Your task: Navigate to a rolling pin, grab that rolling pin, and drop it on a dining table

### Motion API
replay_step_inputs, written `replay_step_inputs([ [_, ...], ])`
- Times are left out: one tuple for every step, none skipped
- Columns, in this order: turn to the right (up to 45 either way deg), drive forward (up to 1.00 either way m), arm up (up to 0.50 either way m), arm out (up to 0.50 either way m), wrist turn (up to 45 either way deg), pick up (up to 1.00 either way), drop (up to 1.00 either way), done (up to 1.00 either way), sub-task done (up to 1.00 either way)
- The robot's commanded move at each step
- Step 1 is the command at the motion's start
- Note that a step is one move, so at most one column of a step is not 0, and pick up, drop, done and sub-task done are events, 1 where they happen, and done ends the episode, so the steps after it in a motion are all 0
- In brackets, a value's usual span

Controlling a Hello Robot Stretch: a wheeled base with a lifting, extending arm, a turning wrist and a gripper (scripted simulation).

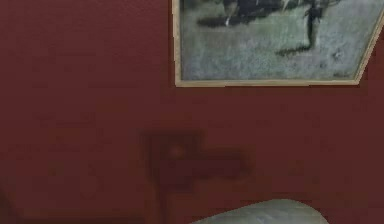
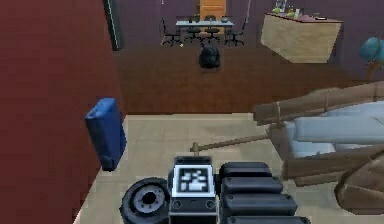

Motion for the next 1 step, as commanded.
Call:
replay_step_inputs([
  [-9.0, 0.0, 0.0, 0.0, 0.0, 0.0, 0.0, 0.0, 0.0],
])
